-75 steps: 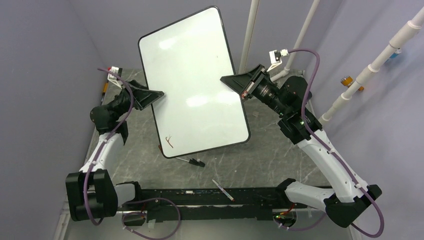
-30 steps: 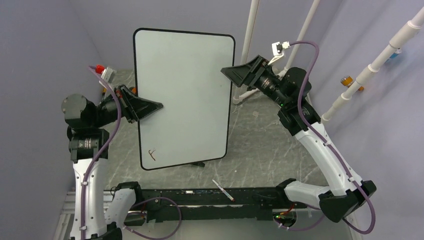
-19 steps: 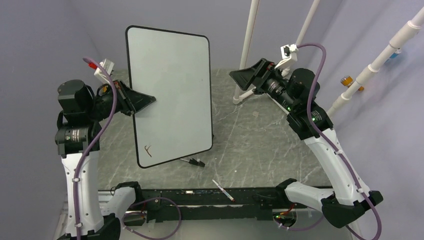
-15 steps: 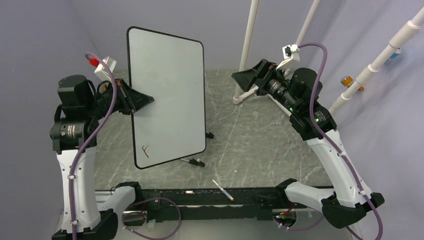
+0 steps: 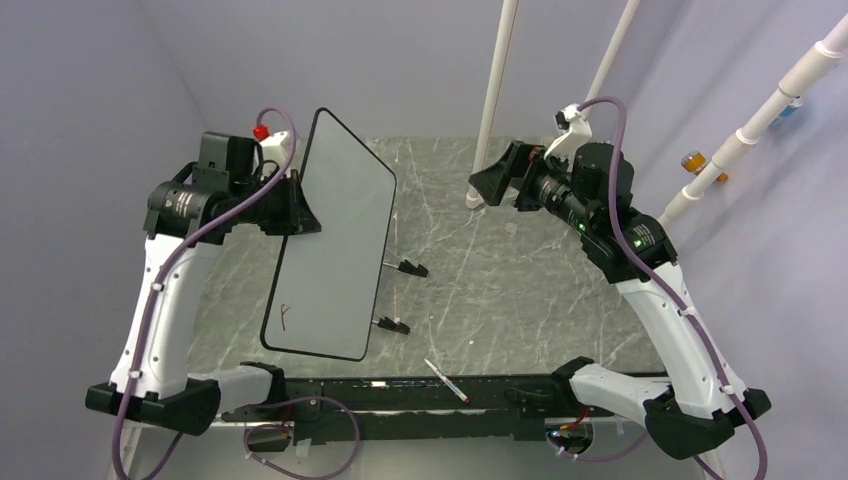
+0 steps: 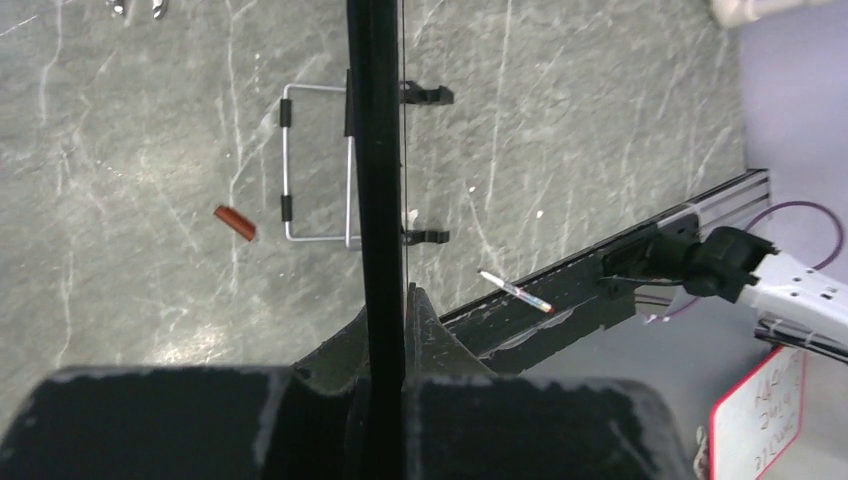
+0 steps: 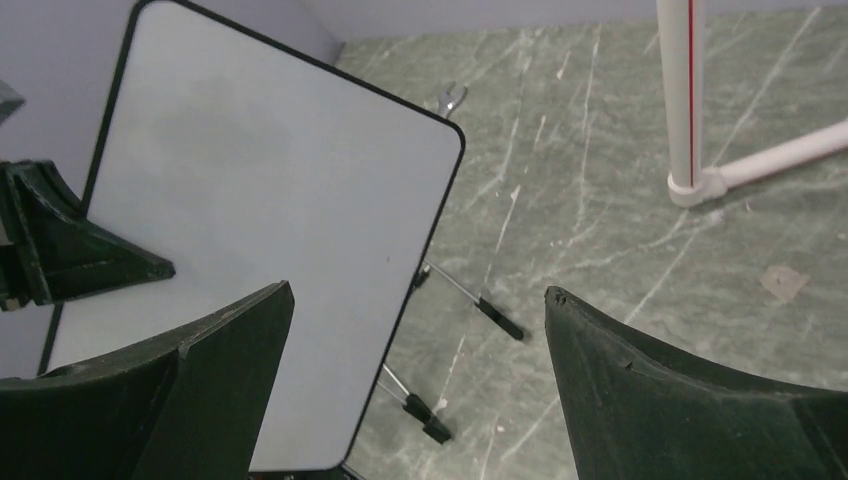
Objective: Write a sentence on the whiteboard
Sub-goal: Place the whiteboard on the whiteboard stand.
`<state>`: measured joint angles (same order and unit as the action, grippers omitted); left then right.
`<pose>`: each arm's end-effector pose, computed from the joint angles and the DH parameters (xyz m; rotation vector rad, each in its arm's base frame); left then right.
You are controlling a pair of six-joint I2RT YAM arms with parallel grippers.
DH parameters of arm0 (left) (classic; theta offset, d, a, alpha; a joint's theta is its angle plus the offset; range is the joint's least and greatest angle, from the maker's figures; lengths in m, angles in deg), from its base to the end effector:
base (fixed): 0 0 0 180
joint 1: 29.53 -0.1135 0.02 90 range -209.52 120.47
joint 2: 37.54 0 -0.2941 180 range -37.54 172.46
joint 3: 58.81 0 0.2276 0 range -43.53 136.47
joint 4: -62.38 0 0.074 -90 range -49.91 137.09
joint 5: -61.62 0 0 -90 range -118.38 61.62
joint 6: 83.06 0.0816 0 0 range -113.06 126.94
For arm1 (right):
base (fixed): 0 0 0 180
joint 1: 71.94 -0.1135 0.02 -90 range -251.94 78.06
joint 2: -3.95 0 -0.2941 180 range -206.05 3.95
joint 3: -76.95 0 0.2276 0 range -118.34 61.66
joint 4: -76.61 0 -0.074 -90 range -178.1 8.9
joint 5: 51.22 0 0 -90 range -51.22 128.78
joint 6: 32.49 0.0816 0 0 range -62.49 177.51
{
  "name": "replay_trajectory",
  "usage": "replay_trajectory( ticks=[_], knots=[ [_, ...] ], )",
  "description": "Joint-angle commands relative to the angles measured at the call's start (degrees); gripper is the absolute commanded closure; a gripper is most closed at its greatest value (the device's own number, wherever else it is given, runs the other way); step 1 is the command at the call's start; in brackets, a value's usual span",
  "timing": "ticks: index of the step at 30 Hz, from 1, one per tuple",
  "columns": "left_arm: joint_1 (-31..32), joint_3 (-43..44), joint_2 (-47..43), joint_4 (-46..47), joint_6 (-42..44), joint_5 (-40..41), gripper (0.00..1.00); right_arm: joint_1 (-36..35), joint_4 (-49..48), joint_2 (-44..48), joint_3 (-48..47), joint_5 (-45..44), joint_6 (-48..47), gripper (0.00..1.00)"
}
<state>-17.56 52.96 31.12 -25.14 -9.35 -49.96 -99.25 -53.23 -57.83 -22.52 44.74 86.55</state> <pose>0.1759 -0.0680 0.4381 0.1004 2.3776 -0.6818 0.1850 0.1050 0.4783 -0.0496 1.8582 0.7894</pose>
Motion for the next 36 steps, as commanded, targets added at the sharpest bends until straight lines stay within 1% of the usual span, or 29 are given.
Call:
replay_trajectory(
  ticks=[1, 5, 10, 15, 27, 36],
  knots=[
    [2.5, 6.5, 0.0, 4.2, 1.5, 1.0, 1.00, 0.0, 1.8, 2.4, 1.7, -0.6, -1.5, 0.02],
    [6.2, 6.8, 2.2, 2.8, 2.6, 2.9, 1.00, 0.1, 2.1, 3.1, 2.8, -0.9, -1.8, 0.01],
    [8.8, 7.5, 4.7, 3.3, 2.9, 1.9, 1.00, 0.1, 1.6, 3.6, 4.2, -0.6, -1.8, 0.01],
    [10.3, 9.1, 6.8, 2.9, 2.8, 2.0, 1.00, 0.0, 1.5, 3.4, 5.1, -0.4, -1.9, 0.01],
    [13.1, 7.2, 11.3, 4.8, 2.3, 1.2, 1.00, 0.4, 0.7, 2.8, 6.8, 0.2, -2.2, 0.00],
    [14.3, 8.5, 16.0, 3.8, 2.3, 3.4, 1.00, 0.8, -0.2, 2.7, 8.1, 0.6, -2.3, 0.00]
  ],
)
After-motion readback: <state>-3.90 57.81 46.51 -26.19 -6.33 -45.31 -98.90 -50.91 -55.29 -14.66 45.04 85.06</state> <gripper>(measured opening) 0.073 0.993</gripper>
